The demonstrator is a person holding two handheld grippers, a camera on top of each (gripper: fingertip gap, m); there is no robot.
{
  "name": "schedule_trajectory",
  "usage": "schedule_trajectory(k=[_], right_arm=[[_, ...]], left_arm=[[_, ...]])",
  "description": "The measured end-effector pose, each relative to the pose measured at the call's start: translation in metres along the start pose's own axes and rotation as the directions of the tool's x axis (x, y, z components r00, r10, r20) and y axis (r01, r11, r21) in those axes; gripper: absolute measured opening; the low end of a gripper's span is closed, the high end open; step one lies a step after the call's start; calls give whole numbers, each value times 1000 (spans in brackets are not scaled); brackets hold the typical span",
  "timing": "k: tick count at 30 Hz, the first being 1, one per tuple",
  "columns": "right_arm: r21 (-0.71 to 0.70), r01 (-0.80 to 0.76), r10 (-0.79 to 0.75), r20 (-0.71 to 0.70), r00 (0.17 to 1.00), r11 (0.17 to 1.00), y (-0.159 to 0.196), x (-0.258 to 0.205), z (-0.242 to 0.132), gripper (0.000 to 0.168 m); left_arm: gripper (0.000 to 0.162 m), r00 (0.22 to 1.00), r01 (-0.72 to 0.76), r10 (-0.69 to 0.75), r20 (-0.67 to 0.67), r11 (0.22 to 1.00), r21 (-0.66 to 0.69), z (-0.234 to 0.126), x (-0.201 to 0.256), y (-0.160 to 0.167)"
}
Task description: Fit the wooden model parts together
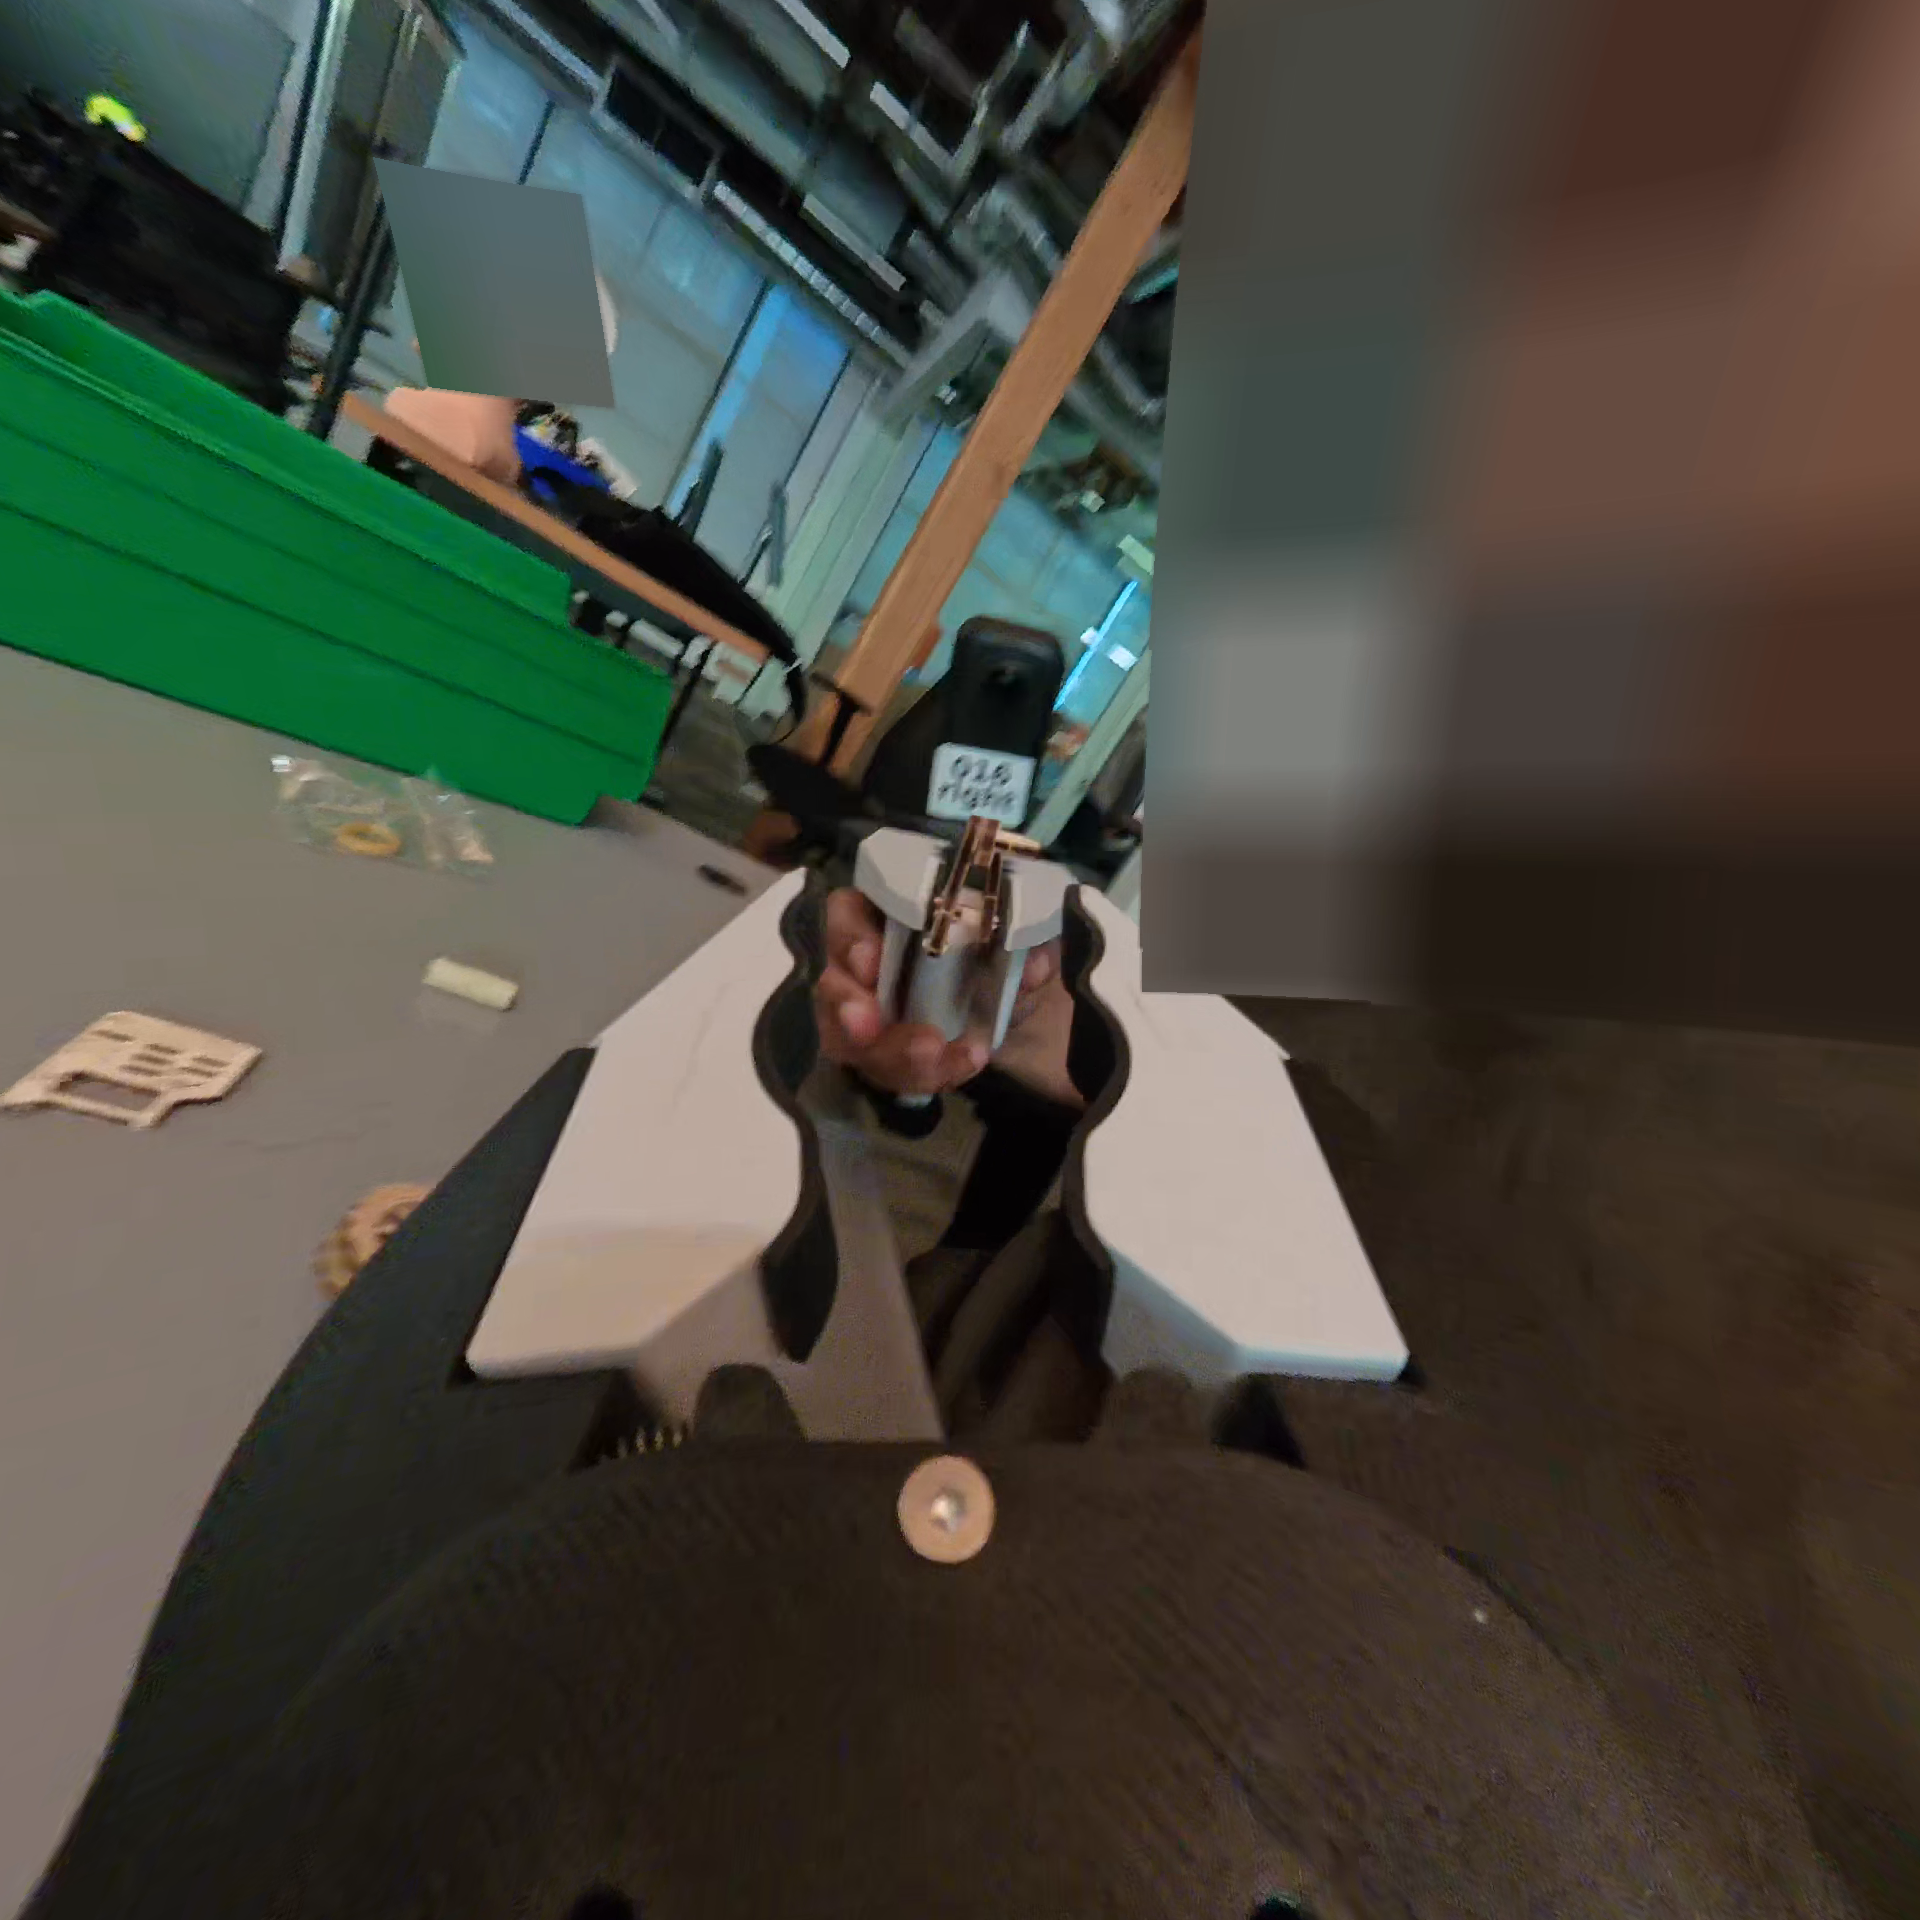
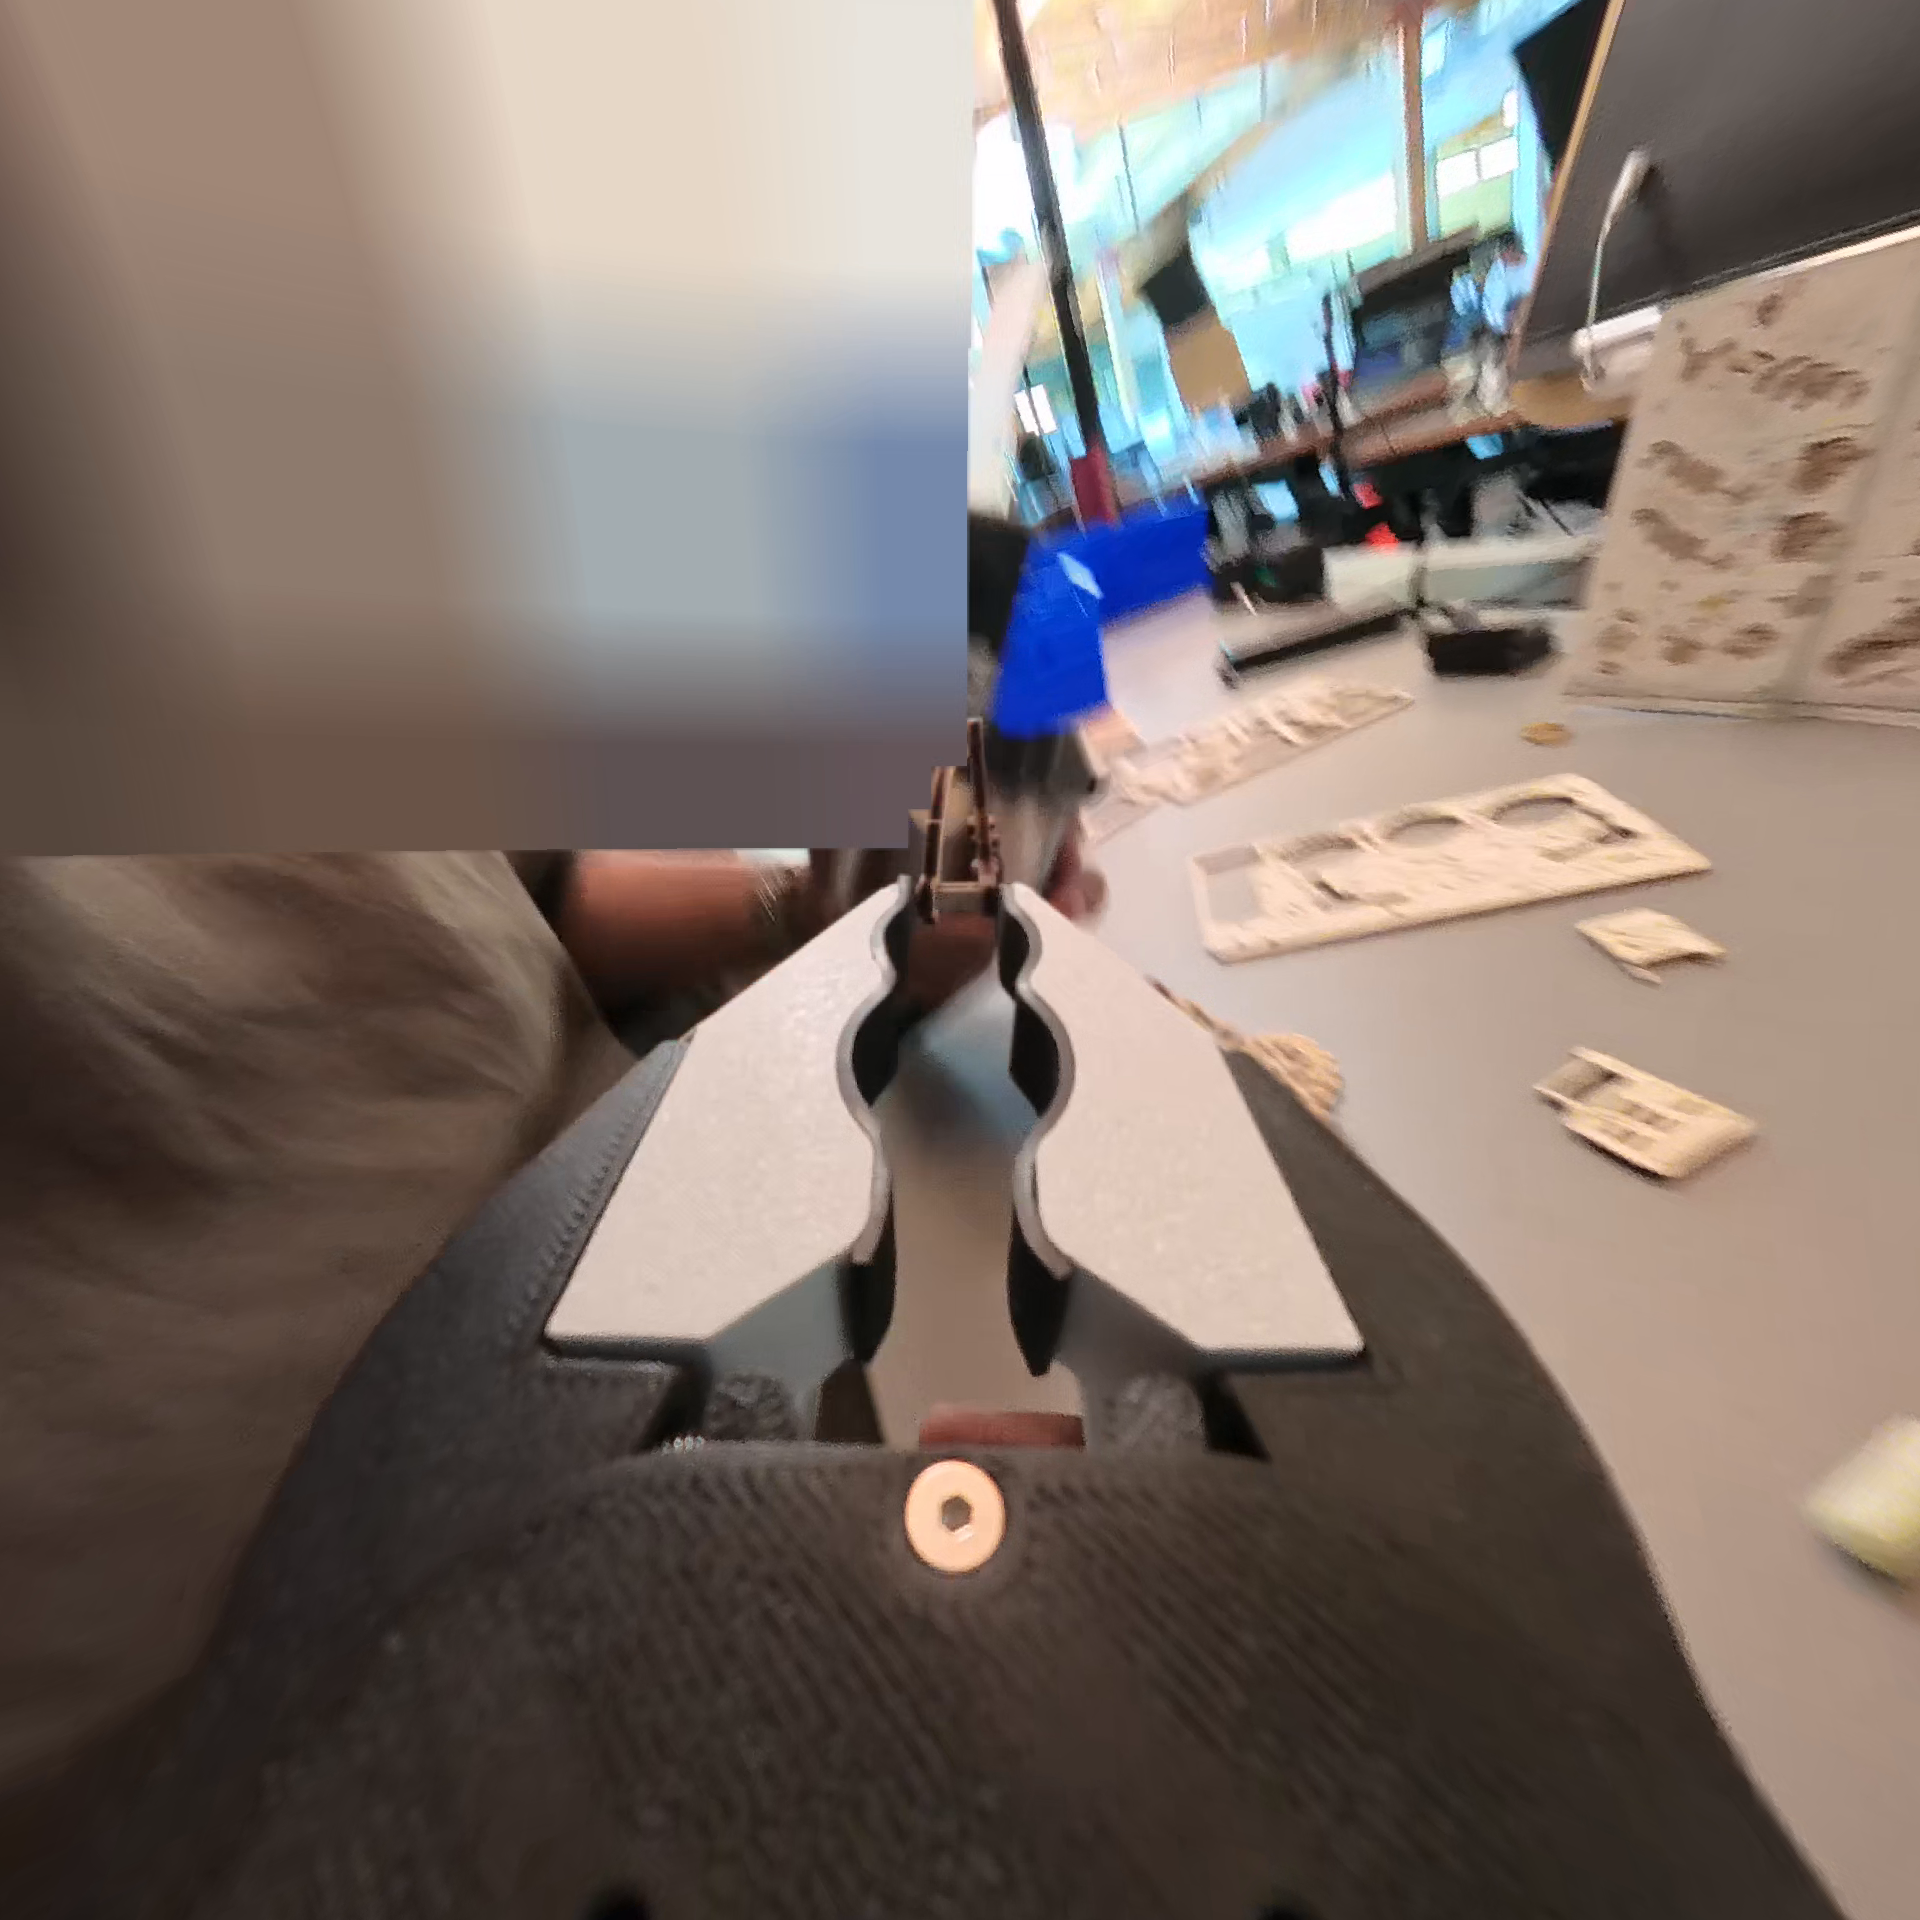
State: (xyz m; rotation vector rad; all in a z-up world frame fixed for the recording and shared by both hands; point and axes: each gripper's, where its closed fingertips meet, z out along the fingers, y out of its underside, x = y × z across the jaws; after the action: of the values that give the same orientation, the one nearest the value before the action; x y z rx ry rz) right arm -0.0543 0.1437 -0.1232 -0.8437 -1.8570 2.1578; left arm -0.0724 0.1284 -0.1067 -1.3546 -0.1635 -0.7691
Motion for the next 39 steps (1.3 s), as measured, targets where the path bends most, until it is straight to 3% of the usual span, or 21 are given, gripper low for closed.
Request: schedule_trajectory(k=[1,6,13,20,30,39], right_arm=[[-48,45,-46,-21,999,998,6,3,-1,14],[-358,301,-350,-80,933,884,46,19,-8,14],[-385,262,-284,-2,959,885,59,7,-4,14],[-371,219,-232,11,973,902,58,4,-4,14],[-298,132,-140,-6,990,945,47,3,-3,15],[-246,112,-124,-33,992,963,40,7,-2,24]], left_arm=[[46,999,-41,42,30,998,-37,0,-3,3],[45,967,-192,231,107,937,-292,2,-15,37],[35,967,-176,237,92,885,-430,5,-19,69],[13,971,-188,232,53,885,-425,5,-13,69],[12,975,-189,219,45,913,-360,7,-9,60],[12,992,-91,106,61,972,-217,6,-9,36]])
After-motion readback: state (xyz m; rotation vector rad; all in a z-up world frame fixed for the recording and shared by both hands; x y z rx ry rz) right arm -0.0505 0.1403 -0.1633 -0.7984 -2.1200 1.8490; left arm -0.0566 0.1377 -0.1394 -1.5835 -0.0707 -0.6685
